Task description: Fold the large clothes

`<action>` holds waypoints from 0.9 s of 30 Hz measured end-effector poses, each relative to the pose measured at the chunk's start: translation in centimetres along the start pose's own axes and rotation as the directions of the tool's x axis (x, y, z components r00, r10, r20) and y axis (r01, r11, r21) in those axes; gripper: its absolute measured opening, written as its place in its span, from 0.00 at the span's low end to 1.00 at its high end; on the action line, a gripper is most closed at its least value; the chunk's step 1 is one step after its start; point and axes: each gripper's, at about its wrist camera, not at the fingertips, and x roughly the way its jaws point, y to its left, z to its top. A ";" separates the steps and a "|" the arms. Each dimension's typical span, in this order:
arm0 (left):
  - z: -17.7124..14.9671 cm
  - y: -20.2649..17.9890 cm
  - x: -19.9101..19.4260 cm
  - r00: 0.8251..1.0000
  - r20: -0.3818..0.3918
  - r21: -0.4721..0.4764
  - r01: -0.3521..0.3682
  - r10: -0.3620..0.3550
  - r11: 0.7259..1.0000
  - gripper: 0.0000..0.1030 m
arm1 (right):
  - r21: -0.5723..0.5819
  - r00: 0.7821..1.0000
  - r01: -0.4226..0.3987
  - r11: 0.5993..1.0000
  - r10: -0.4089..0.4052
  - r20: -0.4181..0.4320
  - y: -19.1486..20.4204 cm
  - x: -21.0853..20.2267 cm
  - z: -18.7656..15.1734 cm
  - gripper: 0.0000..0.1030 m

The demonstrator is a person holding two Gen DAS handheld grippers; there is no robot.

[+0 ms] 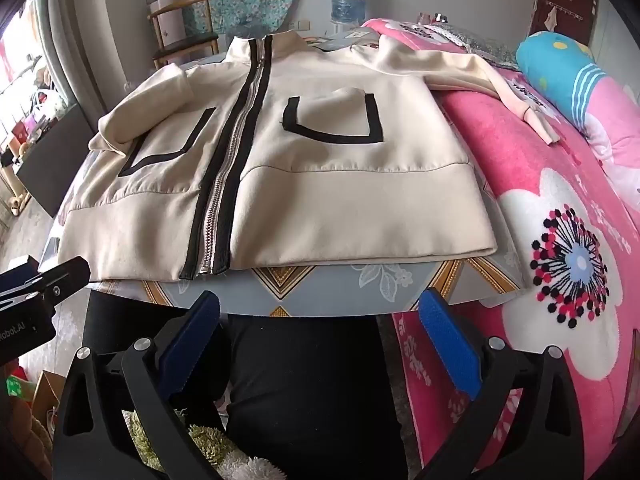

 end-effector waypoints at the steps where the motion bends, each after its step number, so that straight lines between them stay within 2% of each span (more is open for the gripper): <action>1: 0.0 0.0 0.0 1.000 0.003 -0.001 0.003 -0.003 1.000 0.92 | 0.000 1.000 -0.001 1.000 0.001 0.002 0.0 0.0 0.0 0.94; 27: -0.3 0.0 -0.4 1.000 0.003 -0.002 -0.001 0.001 1.000 0.92 | 0.001 1.000 -0.002 1.000 0.002 0.004 -0.2 -0.4 -0.1 0.94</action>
